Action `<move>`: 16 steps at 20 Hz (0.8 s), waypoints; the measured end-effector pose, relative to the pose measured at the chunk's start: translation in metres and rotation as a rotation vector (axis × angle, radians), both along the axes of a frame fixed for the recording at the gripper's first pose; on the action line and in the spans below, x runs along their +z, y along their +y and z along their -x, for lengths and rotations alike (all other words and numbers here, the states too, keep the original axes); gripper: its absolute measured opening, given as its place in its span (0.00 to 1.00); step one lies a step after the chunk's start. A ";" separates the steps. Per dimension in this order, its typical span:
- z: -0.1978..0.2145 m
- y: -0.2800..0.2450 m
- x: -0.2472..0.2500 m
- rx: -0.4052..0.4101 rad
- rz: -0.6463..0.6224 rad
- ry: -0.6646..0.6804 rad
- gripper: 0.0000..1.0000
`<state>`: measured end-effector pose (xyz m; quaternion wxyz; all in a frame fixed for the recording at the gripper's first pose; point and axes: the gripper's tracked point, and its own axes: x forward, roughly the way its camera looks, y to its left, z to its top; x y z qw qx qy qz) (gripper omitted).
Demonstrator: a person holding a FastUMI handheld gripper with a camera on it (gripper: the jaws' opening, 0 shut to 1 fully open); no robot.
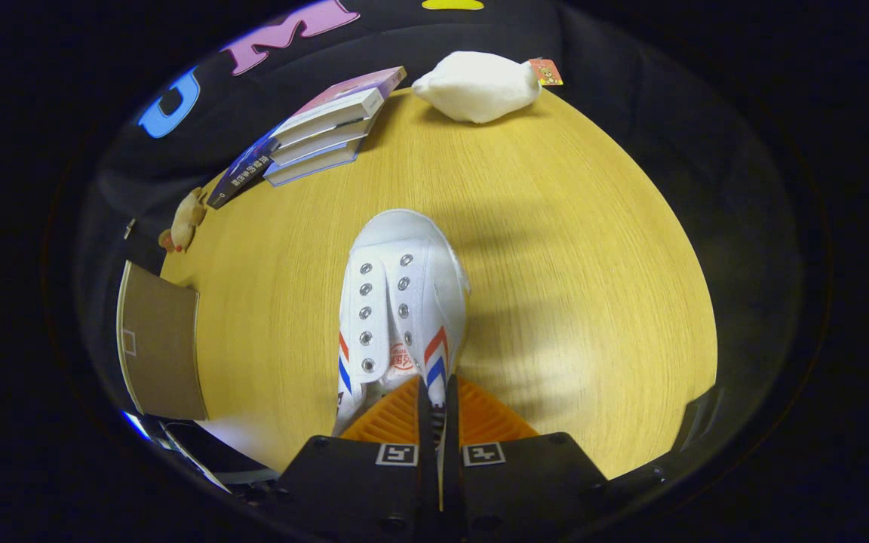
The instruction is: Open the storage box then place both shoes into the box .Put the left shoe in first, then the right shoe, with the right side of both shoes facing outward in a uniform manner.
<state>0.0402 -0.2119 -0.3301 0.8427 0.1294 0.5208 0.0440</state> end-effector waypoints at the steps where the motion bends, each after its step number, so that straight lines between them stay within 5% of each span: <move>1: 0.000 0.001 0.001 -0.023 -0.003 -0.004 0.07; 16: 0.021 0.148 0.150 -0.067 -0.123 -0.122 0.07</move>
